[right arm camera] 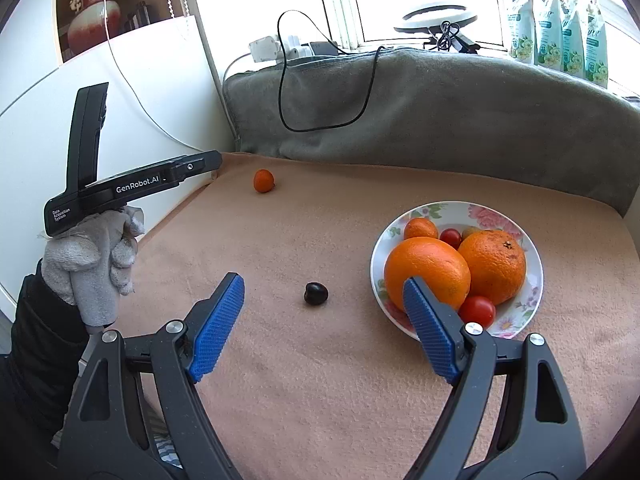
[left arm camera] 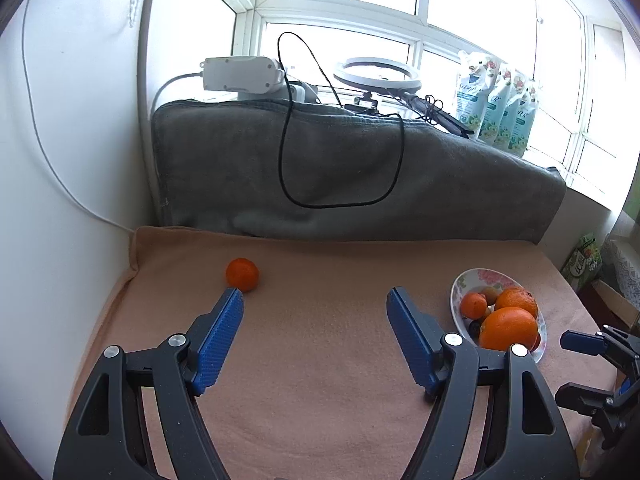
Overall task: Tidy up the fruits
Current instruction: 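Move the right gripper to the dark fruit while the left approaches the loose tangerine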
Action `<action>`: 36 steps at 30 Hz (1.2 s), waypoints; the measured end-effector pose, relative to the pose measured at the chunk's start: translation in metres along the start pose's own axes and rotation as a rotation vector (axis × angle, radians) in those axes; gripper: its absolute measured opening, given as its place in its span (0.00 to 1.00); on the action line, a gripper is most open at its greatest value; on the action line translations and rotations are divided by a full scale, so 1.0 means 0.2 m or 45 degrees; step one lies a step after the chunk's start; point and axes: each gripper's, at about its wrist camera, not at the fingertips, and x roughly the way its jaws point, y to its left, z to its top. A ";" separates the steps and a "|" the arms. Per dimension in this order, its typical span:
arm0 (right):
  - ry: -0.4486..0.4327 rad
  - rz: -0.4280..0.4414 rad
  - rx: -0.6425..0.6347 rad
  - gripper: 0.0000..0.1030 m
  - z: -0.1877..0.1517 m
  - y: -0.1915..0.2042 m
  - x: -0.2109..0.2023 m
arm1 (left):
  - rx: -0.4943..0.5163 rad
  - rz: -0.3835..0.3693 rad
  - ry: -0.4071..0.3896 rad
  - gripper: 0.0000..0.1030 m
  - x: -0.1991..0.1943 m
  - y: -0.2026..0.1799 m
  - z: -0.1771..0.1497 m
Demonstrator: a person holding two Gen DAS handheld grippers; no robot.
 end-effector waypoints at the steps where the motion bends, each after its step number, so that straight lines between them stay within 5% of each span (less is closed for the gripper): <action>1: 0.006 -0.001 -0.010 0.82 0.00 0.02 0.01 | -0.007 0.012 0.005 0.72 -0.01 0.03 -0.01; 13: 0.085 0.019 -0.009 0.82 -0.06 0.09 0.14 | -0.073 0.100 0.042 0.72 -0.01 0.20 -0.11; 27: 0.132 -0.002 0.020 0.81 -0.09 0.10 0.27 | -0.134 0.054 0.089 0.72 0.12 0.28 -0.10; 36: 0.195 -0.012 0.057 0.55 -0.10 0.07 0.40 | -0.163 0.002 0.149 0.62 0.32 0.32 -0.06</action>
